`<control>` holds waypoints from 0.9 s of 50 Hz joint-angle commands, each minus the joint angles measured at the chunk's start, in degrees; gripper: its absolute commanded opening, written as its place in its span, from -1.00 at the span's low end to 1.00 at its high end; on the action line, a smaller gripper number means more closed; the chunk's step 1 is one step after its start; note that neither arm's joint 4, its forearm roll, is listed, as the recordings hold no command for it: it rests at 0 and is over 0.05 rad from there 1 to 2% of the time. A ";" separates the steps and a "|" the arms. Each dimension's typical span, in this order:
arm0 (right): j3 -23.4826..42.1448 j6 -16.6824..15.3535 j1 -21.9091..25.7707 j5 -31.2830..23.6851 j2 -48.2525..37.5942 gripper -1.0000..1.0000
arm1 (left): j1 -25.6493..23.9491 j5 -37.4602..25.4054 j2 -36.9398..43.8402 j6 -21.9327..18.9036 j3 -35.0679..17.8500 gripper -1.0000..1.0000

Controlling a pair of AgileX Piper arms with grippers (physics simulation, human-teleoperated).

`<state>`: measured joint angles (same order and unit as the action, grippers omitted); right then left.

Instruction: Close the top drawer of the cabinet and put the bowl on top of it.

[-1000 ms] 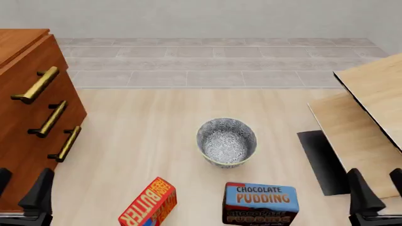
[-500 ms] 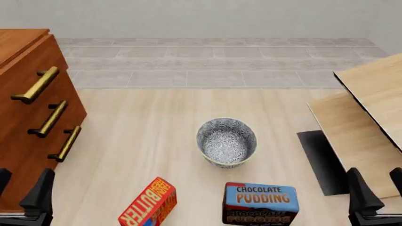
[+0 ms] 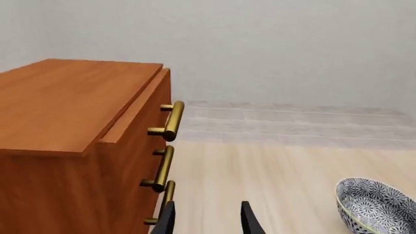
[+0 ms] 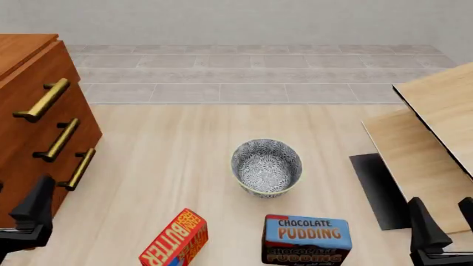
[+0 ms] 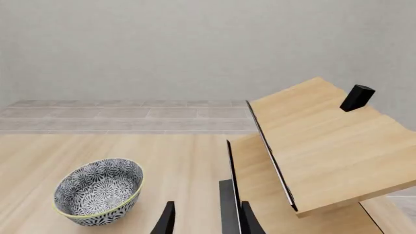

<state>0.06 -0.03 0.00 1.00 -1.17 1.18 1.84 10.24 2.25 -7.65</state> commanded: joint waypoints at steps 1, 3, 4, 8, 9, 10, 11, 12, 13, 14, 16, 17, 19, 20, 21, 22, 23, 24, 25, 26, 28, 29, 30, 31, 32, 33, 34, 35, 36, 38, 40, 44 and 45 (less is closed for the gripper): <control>0.05 0.01 0.00 -0.36 0.34 1.00 | -0.73 0.35 7.33 1.12 -6.19 1.00; 0.05 0.02 -0.01 -0.37 0.34 1.00 | -1.33 0.16 8.07 0.92 -7.53 1.00; 0.05 0.01 0.00 -0.36 0.33 1.00 | -1.28 0.31 8.91 1.69 -8.21 1.00; 0.05 0.01 0.00 -0.36 0.33 1.00 | -0.89 1.27 11.55 2.18 -9.90 1.00; 0.05 0.00 0.00 -0.36 0.34 1.00 | -0.71 1.60 12.32 2.48 -10.18 1.00; 0.05 0.00 0.00 -0.36 0.34 1.00 | -0.71 1.62 12.34 2.48 -10.18 1.00; 0.05 0.00 0.00 -0.36 0.33 1.00 | -0.53 1.59 13.95 2.69 -11.46 1.00; 0.05 0.00 0.00 -0.36 0.32 1.00 | -0.53 1.60 13.97 2.69 -11.47 1.00; 0.05 0.01 0.00 -0.36 0.34 1.00 | -0.32 1.27 14.77 3.50 -12.64 1.00; 0.05 0.01 0.00 -0.36 0.33 1.00 | -0.28 1.27 15.32 3.53 -13.03 1.00; 0.05 0.01 0.00 -0.37 0.35 1.00 | -0.40 1.24 15.84 3.58 -13.51 1.00; 0.05 0.00 0.00 -0.37 0.35 1.00 | -0.35 1.25 16.48 3.90 -13.95 1.00; 0.05 0.02 -0.01 -0.37 0.34 1.00 | -0.41 1.48 17.39 3.76 -14.64 1.00; 0.05 0.01 -0.01 -0.37 0.35 1.00 | -0.32 1.53 17.80 3.84 -14.88 1.00; 0.05 0.00 -0.01 -0.36 0.33 1.00 | -0.28 1.68 18.08 3.73 -15.36 1.00; 0.05 0.00 0.00 -0.36 0.33 1.00 | -0.22 1.72 18.33 3.65 -15.66 1.00; 0.05 0.00 0.00 -0.37 0.34 1.00 | -0.10 1.70 18.65 3.98 -15.85 1.00; 0.05 0.01 -0.01 -0.36 0.32 1.00 | -0.23 1.49 19.20 4.43 -16.12 1.00; 0.05 0.01 -0.01 -0.36 0.32 1.00 | -0.18 1.66 19.24 4.41 -16.09 1.00; 0.05 0.01 -0.01 -0.36 0.32 1.00 | -0.18 1.66 19.24 4.41 -16.08 1.00; 0.05 0.02 0.00 -0.37 0.34 1.00 | -0.23 1.92 20.18 4.87 -15.97 1.00; 0.05 0.02 0.01 -0.36 0.33 1.00 | -0.27 2.29 20.46 4.86 -15.79 1.00; 0.05 0.01 0.00 -0.37 0.35 1.00 | -0.13 2.70 20.78 4.74 -15.67 1.00; 0.05 0.01 0.01 -0.36 0.33 1.00 | 0.16 3.02 21.57 5.30 -15.51 1.00; 0.05 0.01 0.01 -0.36 0.34 1.00 | 0.15 3.16 21.97 5.28 -15.44 1.00; 0.05 0.03 -0.01 -0.37 0.36 1.00 | 0.36 3.14 22.67 5.96 -15.53 1.00; 0.05 0.02 -0.01 -0.37 0.34 1.00 | 0.62 3.07 22.90 6.39 -15.65 1.00; 0.05 0.01 0.00 -0.36 0.34 1.00 | 0.73 3.30 23.16 6.10 -15.68 1.00; 0.05 0.01 -0.02 -0.36 0.33 1.00 | 1.14 3.37 23.72 6.15 -15.65 1.00; 0.05 0.01 0.02 -0.36 0.34 1.00 | 2.20 3.65 23.30 6.29 -15.50 1.00; 0.05 0.02 0.00 -0.37 0.35 1.00 | 2.43 3.68 23.25 6.55 -15.36 1.00; 0.05 0.01 0.00 -0.36 0.34 1.00 | 3.03 4.19 23.46 6.67 -14.79 1.00; 0.05 0.02 -0.01 -0.37 0.35 1.00 | 3.36 4.38 23.63 6.98 -14.54 1.00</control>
<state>0.06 -0.03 0.00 1.00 -1.18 2.83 5.20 32.06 8.12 -22.47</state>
